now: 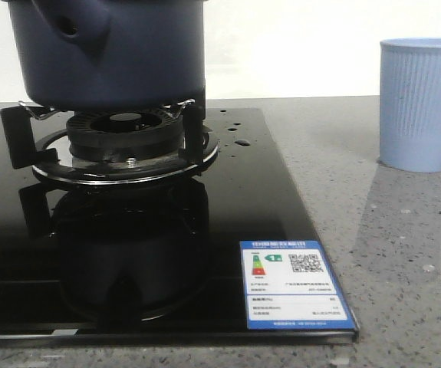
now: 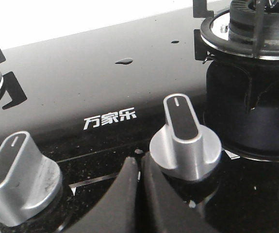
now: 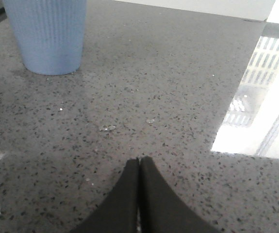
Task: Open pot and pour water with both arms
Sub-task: 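Move the left gripper toward the blue knob on the pot lid, then grasp the lid knob with the left gripper and lift the lid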
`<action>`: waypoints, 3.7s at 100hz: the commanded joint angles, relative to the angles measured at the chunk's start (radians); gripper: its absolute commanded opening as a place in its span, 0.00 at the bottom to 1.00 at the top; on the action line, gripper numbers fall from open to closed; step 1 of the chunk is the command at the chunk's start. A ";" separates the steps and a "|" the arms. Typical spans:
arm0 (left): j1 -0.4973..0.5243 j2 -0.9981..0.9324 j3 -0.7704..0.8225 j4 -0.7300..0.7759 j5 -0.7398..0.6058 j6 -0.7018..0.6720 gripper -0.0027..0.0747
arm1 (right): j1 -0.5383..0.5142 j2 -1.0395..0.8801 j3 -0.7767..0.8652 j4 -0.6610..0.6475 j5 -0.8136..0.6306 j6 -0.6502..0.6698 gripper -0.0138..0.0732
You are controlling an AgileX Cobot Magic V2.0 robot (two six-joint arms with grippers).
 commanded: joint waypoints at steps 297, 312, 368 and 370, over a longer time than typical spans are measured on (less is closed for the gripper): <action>0.002 0.966 -1.019 -1.249 0.647 1.157 0.31 | 0.003 0.493 -0.754 1.095 0.210 -0.879 0.26; 0.002 1.018 -1.019 -1.288 0.557 1.249 0.84 | 0.003 0.493 -0.758 1.095 0.168 -0.879 0.74; 0.002 1.350 -1.045 -1.712 0.524 1.648 0.86 | 0.003 0.493 -0.758 1.109 0.141 -0.879 0.90; 0.002 1.362 -1.051 -1.712 0.530 1.648 0.86 | 0.003 0.493 -0.758 1.111 0.141 -0.879 0.90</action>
